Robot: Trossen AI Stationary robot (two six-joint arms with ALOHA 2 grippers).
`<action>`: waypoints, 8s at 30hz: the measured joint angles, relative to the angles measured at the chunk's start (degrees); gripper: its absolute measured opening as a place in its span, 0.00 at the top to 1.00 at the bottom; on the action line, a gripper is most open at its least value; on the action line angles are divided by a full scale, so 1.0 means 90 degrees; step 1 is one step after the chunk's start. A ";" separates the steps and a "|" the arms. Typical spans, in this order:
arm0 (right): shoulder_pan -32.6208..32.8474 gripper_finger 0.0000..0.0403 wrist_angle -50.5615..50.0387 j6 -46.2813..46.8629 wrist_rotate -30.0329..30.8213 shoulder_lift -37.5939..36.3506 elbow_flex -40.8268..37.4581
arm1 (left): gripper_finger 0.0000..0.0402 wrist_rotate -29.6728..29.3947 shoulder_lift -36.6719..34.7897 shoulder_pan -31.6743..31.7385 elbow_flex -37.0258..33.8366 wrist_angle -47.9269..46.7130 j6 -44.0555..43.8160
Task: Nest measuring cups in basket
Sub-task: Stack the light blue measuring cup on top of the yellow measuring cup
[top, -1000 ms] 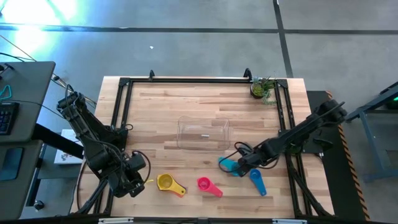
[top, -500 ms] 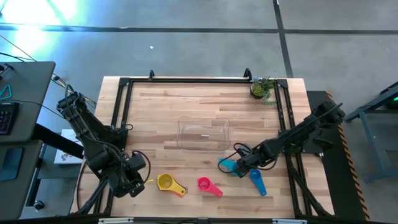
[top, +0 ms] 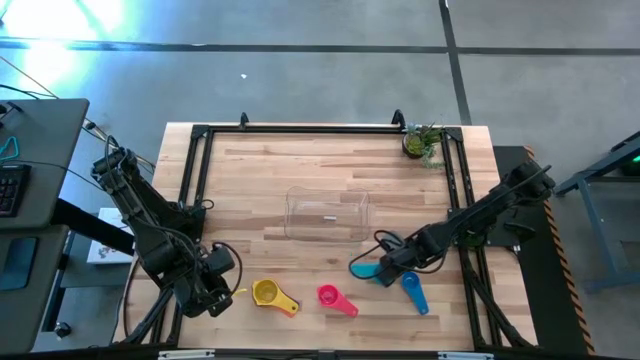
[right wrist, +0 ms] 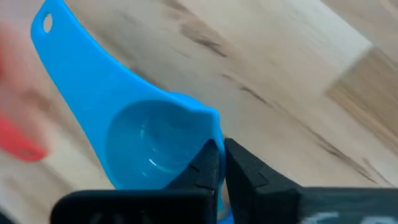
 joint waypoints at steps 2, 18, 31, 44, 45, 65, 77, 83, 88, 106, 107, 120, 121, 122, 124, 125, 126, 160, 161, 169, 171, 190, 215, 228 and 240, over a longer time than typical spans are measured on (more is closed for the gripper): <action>0.0000 0.99 -0.0052 -0.0152 0.0002 0.0000 0.0168 | 0.70 0.0000 0.0000 0.0000 0.0000 0.0000 0.0000; 0.0250 0.99 -0.1445 -0.1635 0.0392 0.0000 0.1910 | 0.70 0.0002 0.0000 -0.0001 0.0000 0.0002 -0.0114; -0.0205 0.99 -0.0876 -0.3359 0.0817 -0.0002 0.2633 | 0.70 0.0051 0.0000 -0.0002 0.0000 0.0002 -0.0597; -0.0956 0.99 0.0869 -0.5025 0.0809 -0.0002 0.3059 | 0.70 0.0051 0.0000 0.0000 0.0000 0.0000 -0.0668; -0.0993 0.99 0.1072 -0.5141 0.0809 -0.0002 0.3077 | 0.70 0.0051 0.0000 0.0000 0.0000 -0.0002 -0.0668; -0.0332 0.99 0.2047 -0.5148 0.0500 0.0004 0.3079 | 0.70 0.0050 0.0000 0.0005 0.0000 -0.0005 -0.0664; -0.0560 0.99 0.1676 -0.5147 0.0196 0.0641 0.3067 | 0.70 -0.0619 -0.0001 0.0640 0.0000 0.0787 0.0195; -0.0750 0.99 0.1381 -0.5276 -0.0120 0.0865 0.3067 | 0.70 -0.0622 -0.0002 0.1089 0.0000 0.1435 0.1023; -0.0888 0.99 0.1197 -0.5632 -0.0123 0.0874 0.3064 | 0.70 -0.0624 0.0000 0.1526 0.0000 0.1905 0.1425; -0.1324 0.99 0.0529 -0.6525 -0.0023 0.0874 0.3062 | 0.70 0.0104 0.0000 0.3213 0.0000 0.3902 0.2126; -0.1321 0.99 0.0529 -0.6554 -0.0022 0.0874 0.3062 | 0.70 0.0120 0.0000 0.3281 0.0000 0.3944 0.2203; -0.1567 0.99 0.0198 -0.6724 -0.0007 0.0874 0.3606 | 0.70 0.0554 0.0000 0.3716 0.0000 0.4048 0.2639; -0.1606 0.99 0.0189 -0.6724 -0.0005 0.0874 0.3618 | 0.70 0.0589 0.0000 0.3716 0.0000 0.4043 0.2672; -0.1641 0.99 0.0189 -0.6724 0.0008 0.0874 0.3633 | 0.70 0.0649 0.0000 0.3713 0.0000 0.4021 0.2684; -0.1678 0.99 0.0191 -0.6725 0.0047 0.0874 0.3647 | 0.70 0.0730 0.0000 0.3711 0.0000 0.3966 0.2687; -0.1681 0.99 0.0193 -0.6724 0.0048 0.0894 0.3648 | 0.70 0.0742 0.0000 0.3711 0.0000 0.3954 0.2686; -0.1683 0.99 0.0209 -0.6725 0.0055 0.0931 0.3652 | 0.70 0.0746 0.0000 0.3711 0.0000 0.3958 0.2686; -0.1671 0.99 -0.0247 -0.6842 0.0634 0.1299 0.4325 | 0.70 0.1103 0.0002 0.3614 0.0000 0.3555 0.2562; -0.1678 0.99 -0.0238 -0.6843 0.0661 0.1299 0.4325 | 0.70 0.1120 0.0002 0.3614 0.0000 0.3559 0.2565; -0.1767 0.99 -0.0128 -0.6843 0.0693 0.1299 0.4325 | 0.70 0.1297 0.0006 0.3614 0.0000 0.3573 0.2565; -0.1770 0.99 -0.0026 -0.6844 0.0671 0.1299 0.4325 | 0.70 0.1302 0.0068 0.3614 0.0007 0.3587 0.2565; -0.1773 0.99 -0.0003 -0.6843 0.0603 0.1299 0.4320 | 0.88 0.1394 0.0233 0.3614 0.0007 0.3698 0.3144; -0.1770 0.68 0.0129 -0.6832 0.0366 0.1290 0.4321 | 0.99 0.1198 0.0243 0.3220 -0.0002 0.3847 0.3363; -0.1766 0.66 0.0725 -0.6702 -0.0315 0.0839 0.4323 | 0.99 0.0815 0.0243 0.2640 -0.0002 0.3747 0.2682; -0.1431 0.66 0.0495 -0.6656 -0.0263 0.0804 0.4323 | 0.99 -0.0175 0.0243 0.1375 -0.0002 0.3773 0.1477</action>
